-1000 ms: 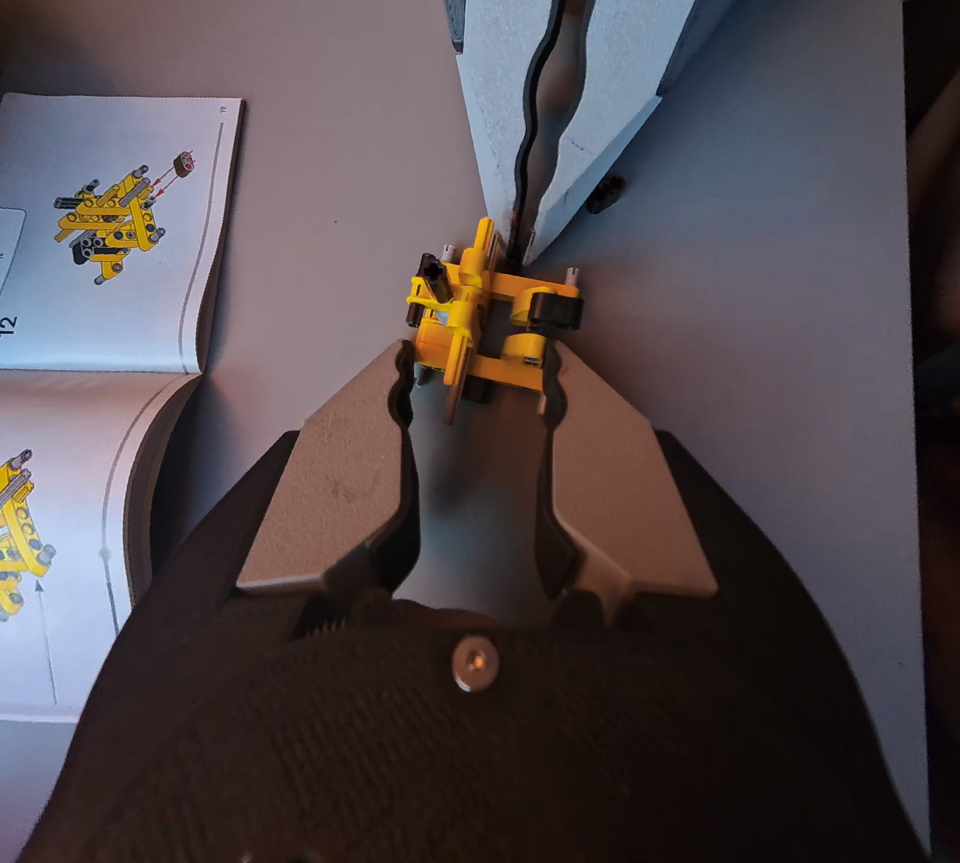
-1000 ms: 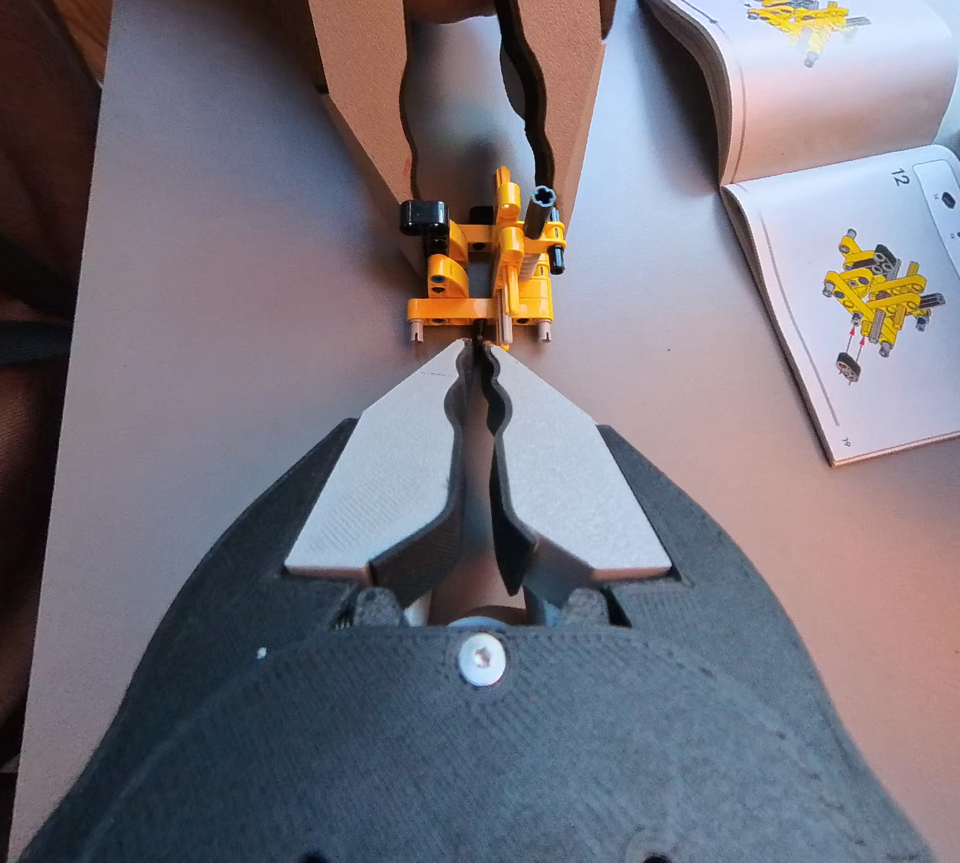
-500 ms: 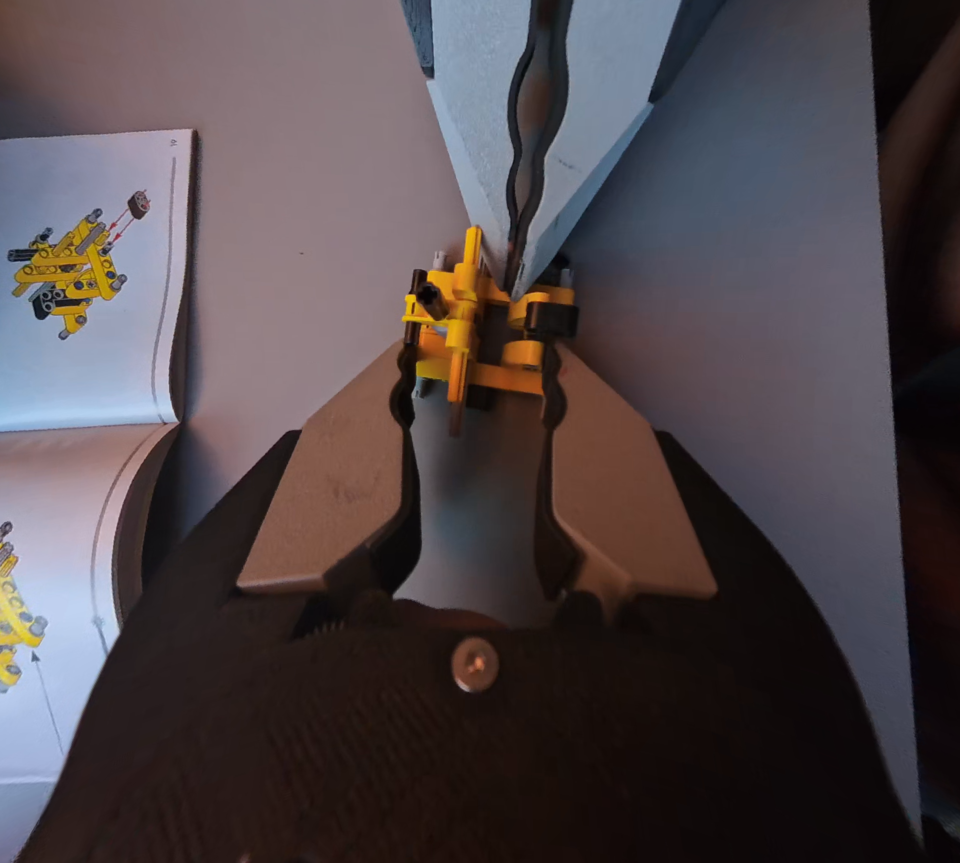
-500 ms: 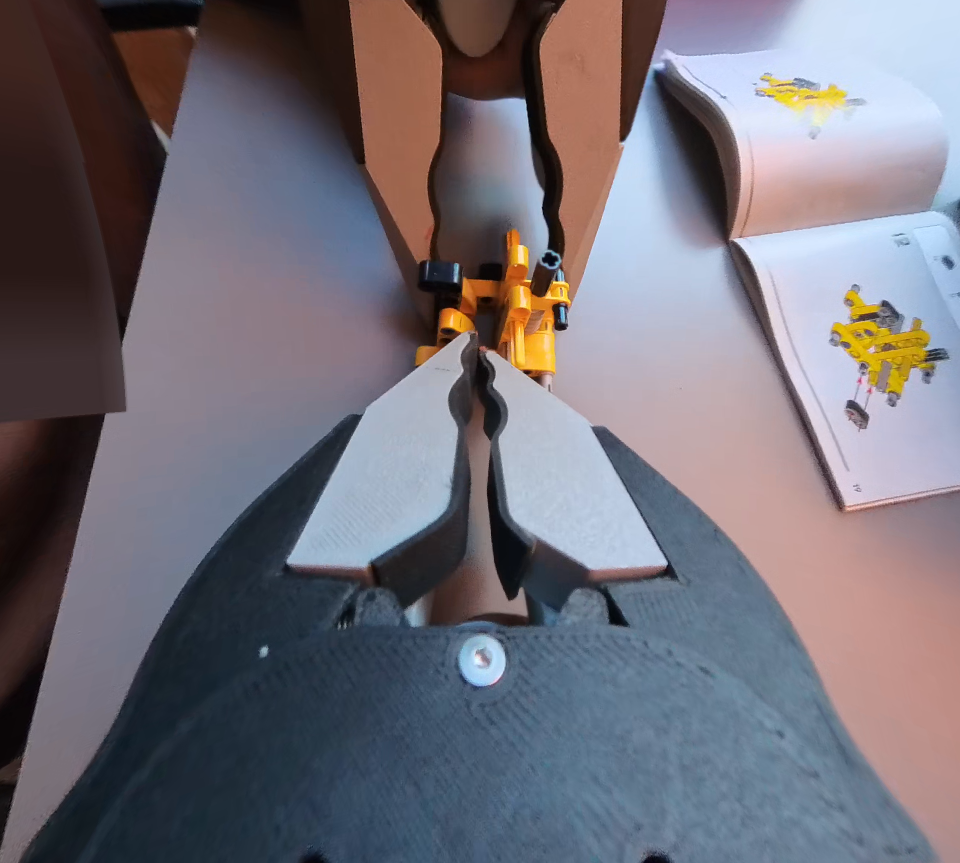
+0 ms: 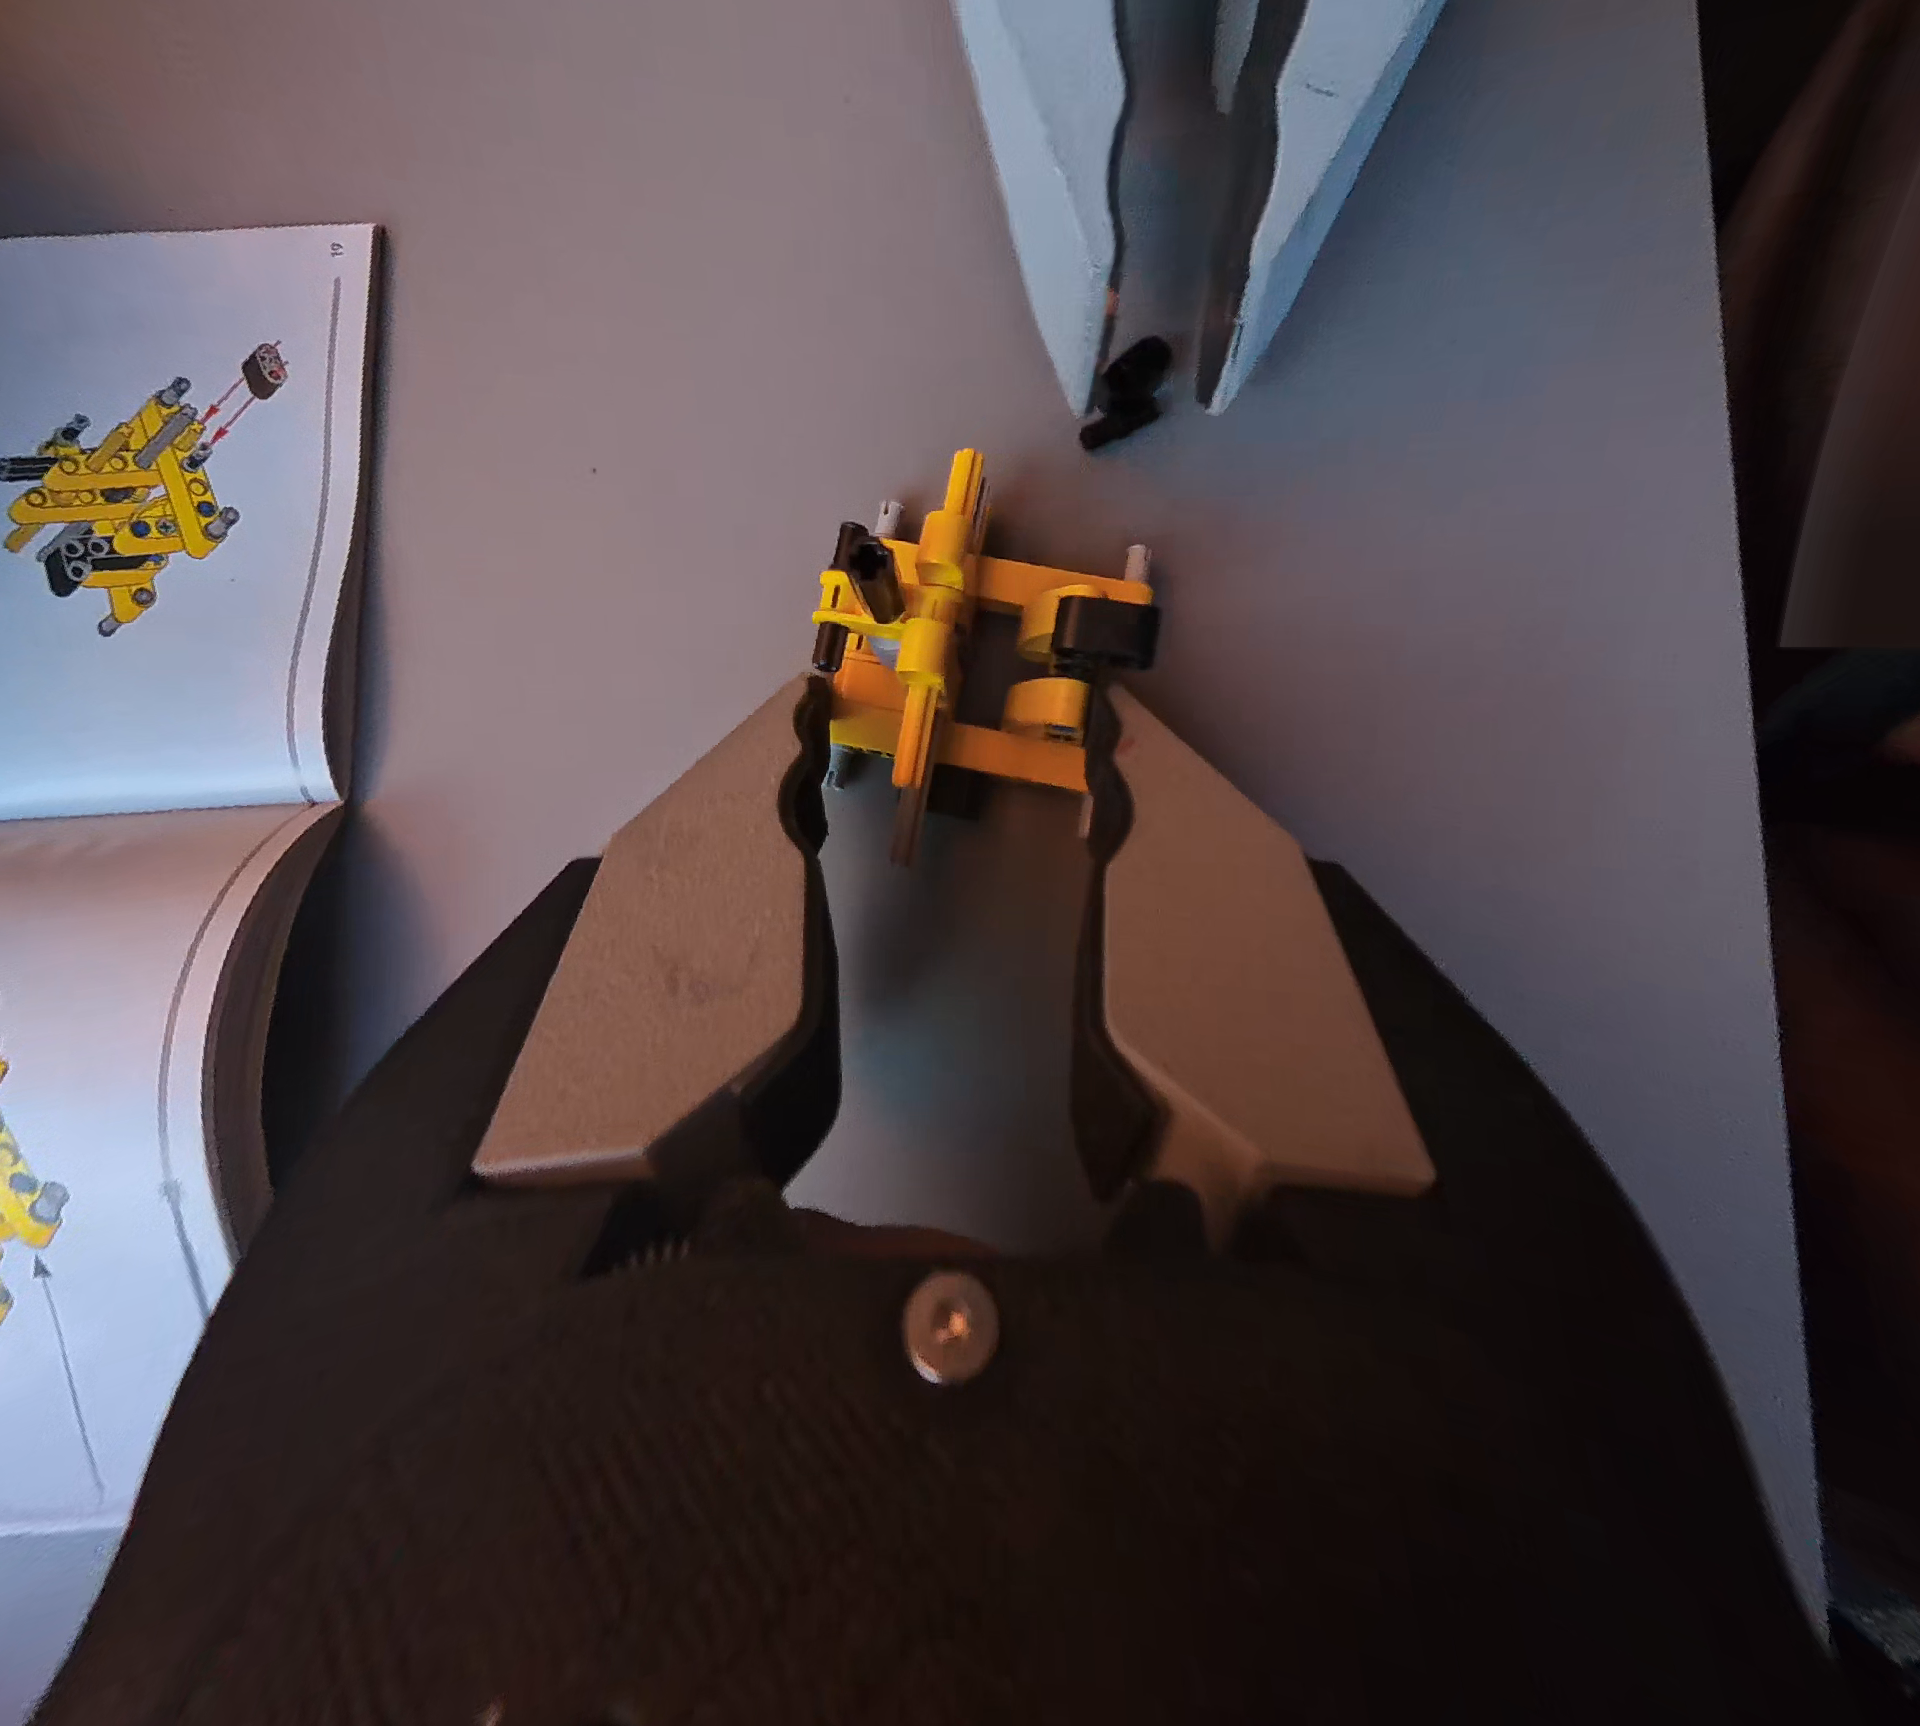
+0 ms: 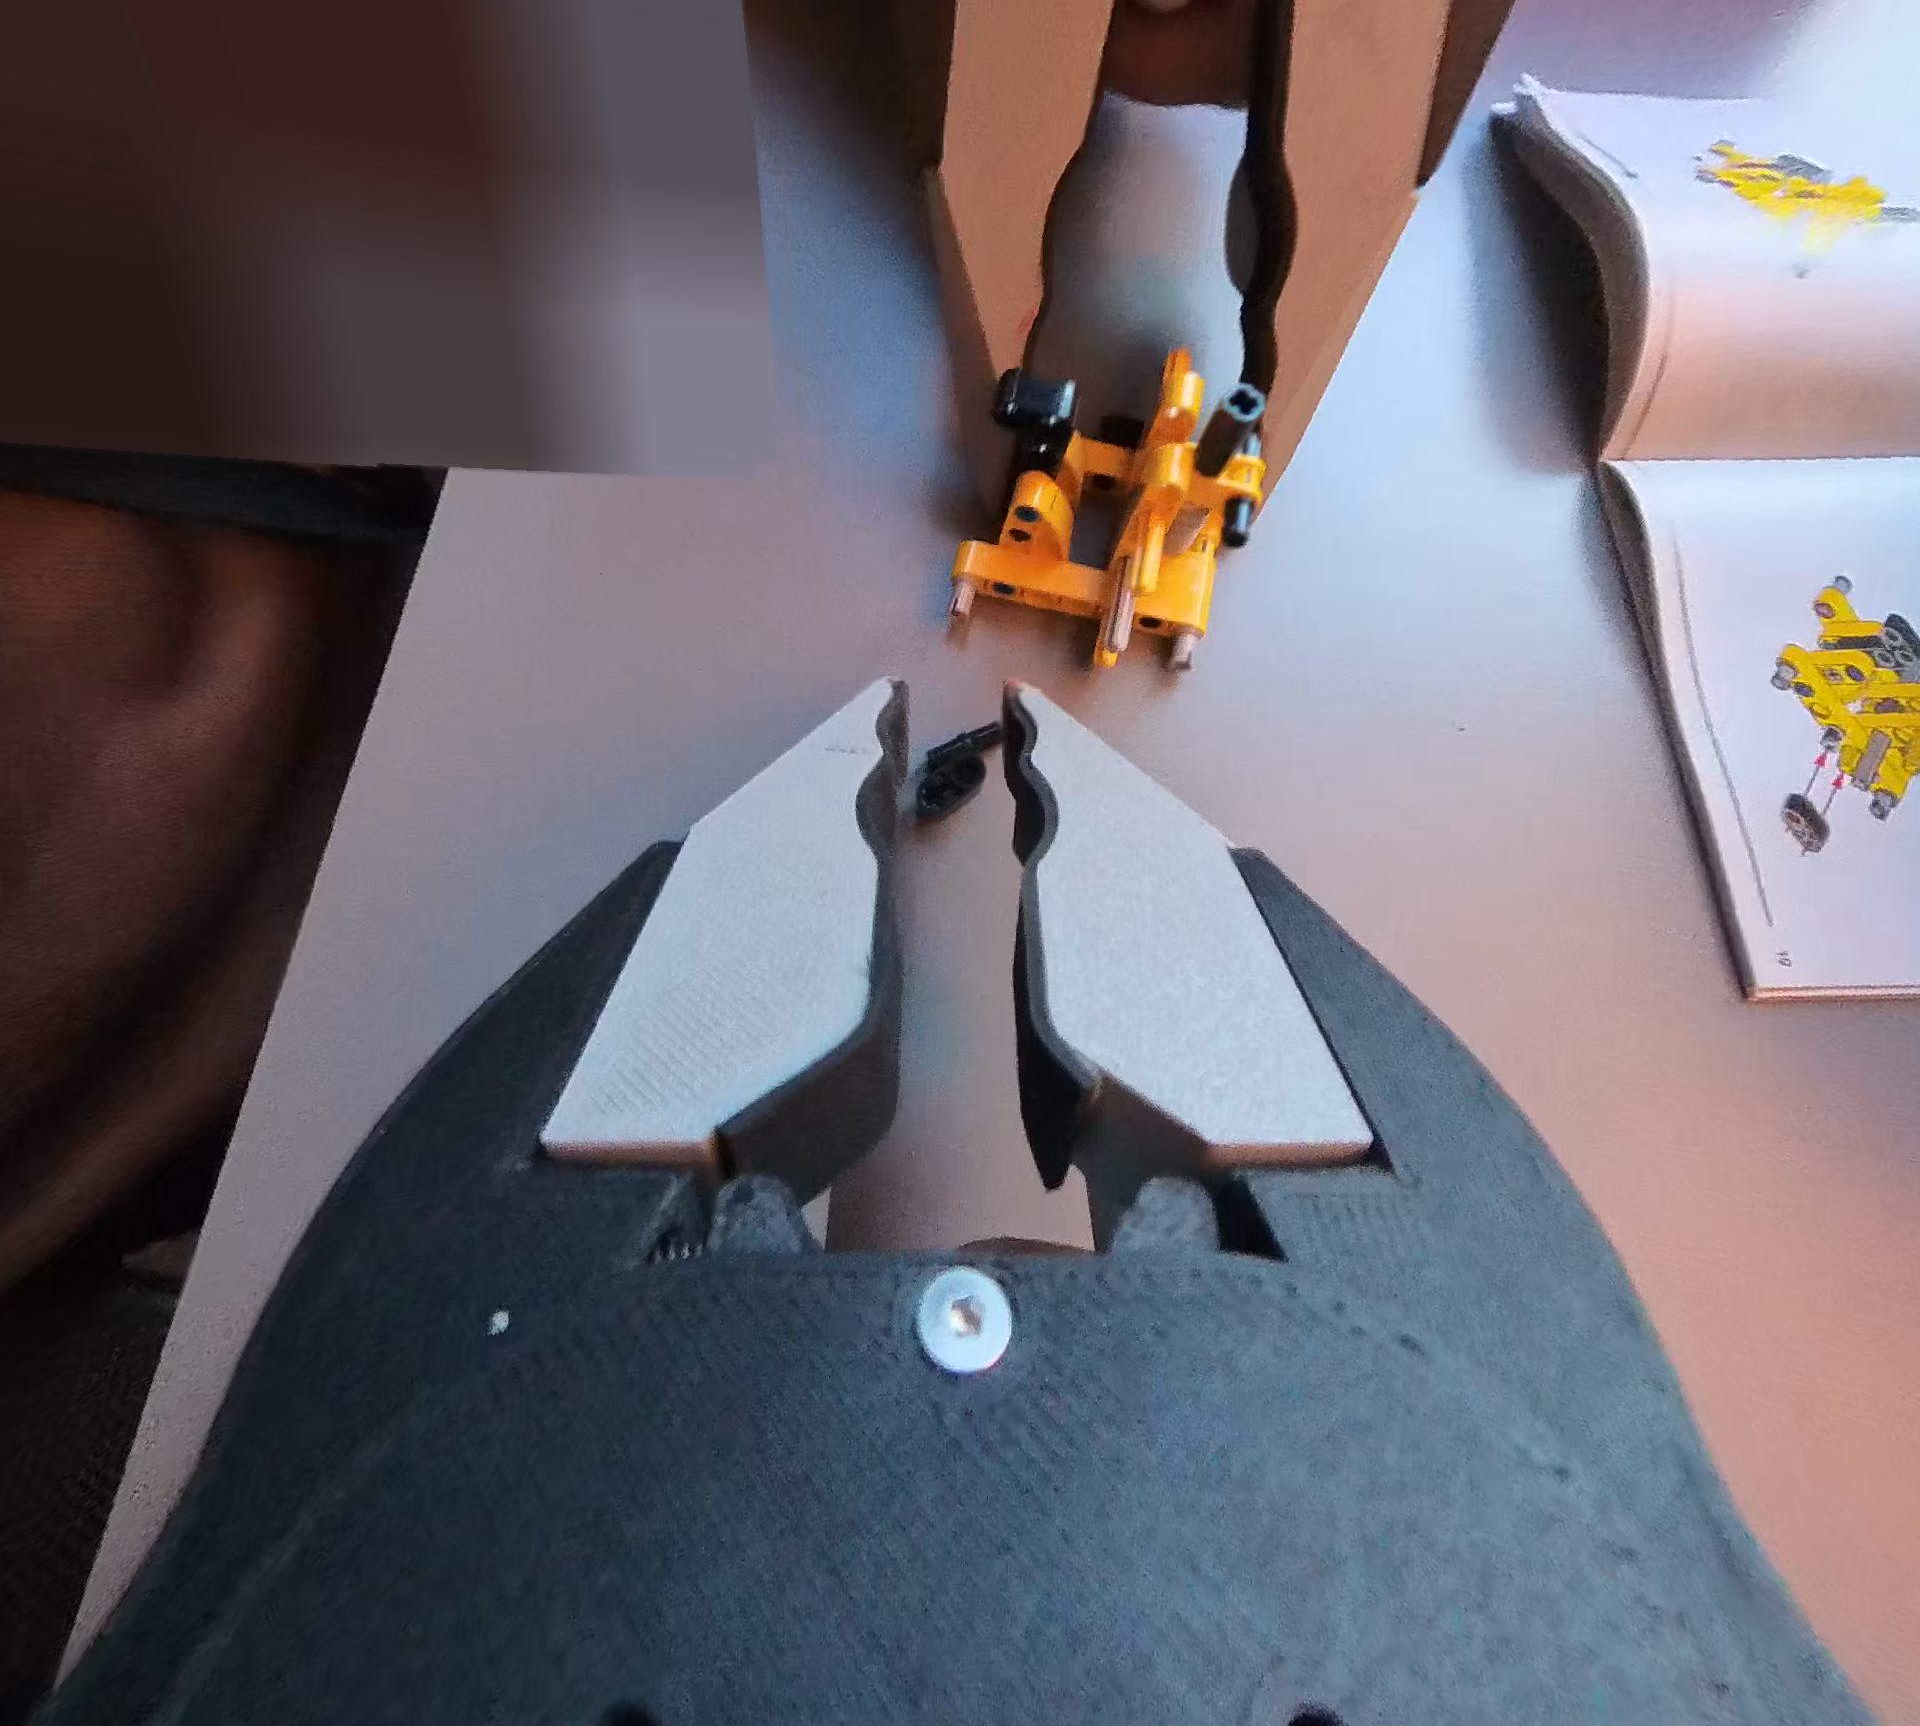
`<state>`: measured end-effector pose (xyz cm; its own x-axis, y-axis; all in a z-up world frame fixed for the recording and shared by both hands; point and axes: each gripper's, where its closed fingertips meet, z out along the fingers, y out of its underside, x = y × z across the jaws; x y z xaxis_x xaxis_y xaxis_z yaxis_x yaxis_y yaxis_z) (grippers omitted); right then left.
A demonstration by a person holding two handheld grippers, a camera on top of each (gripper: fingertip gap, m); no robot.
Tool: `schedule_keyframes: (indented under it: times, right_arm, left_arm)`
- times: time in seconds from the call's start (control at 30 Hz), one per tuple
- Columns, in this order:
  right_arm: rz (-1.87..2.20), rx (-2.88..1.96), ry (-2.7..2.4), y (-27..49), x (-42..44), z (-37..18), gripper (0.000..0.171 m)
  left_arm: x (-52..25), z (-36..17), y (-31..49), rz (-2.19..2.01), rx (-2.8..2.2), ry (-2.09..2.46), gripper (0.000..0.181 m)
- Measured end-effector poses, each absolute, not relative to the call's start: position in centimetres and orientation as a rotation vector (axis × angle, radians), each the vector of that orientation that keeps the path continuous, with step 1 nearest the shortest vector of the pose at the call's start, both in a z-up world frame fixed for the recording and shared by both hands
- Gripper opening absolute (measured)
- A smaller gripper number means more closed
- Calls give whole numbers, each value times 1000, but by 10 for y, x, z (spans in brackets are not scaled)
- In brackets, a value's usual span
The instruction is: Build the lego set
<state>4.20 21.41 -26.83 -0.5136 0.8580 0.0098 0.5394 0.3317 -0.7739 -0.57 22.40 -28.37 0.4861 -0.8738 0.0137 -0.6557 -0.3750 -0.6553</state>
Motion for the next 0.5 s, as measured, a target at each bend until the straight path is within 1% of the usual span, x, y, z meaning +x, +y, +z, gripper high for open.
schedule_keyframes:
  times: [0.2,0.3,0.5]
  right_arm:
    - [859,-1219,-2210,223,45,-276,13]
    - [855,-1231,-2233,224,50,-279,10]
    - [814,-1299,-2177,245,55,-281,9]
  left_arm:
    - [-11,-283,221,-473,-2161,1232,47]
    - [-11,-283,221,-476,-2157,1218,47]
    - [-12,-283,219,-473,-2157,1213,47]
